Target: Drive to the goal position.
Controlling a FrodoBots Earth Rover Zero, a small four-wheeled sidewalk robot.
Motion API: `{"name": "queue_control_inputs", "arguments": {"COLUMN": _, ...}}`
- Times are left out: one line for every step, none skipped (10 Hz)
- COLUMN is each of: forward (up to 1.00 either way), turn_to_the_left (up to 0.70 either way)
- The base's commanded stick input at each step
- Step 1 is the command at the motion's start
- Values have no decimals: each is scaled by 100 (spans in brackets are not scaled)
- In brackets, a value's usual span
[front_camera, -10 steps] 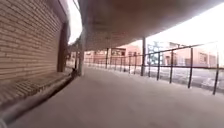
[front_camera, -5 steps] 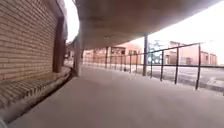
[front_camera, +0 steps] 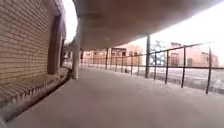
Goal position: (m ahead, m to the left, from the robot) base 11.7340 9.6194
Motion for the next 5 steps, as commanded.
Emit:
{"name": "queue_control_inputs", "arguments": {"forward": 70, "turn_to_the_left": 0}}
{"name": "queue_control_inputs", "arguments": {"forward": 70, "turn_to_the_left": 0}}
{"name": "queue_control_inputs", "arguments": {"forward": 70, "turn_to_the_left": 0}}
{"name": "queue_control_inputs", "arguments": {"forward": 70, "turn_to_the_left": 0}}
{"name": "queue_control_inputs", "arguments": {"forward": 70, "turn_to_the_left": 0}}
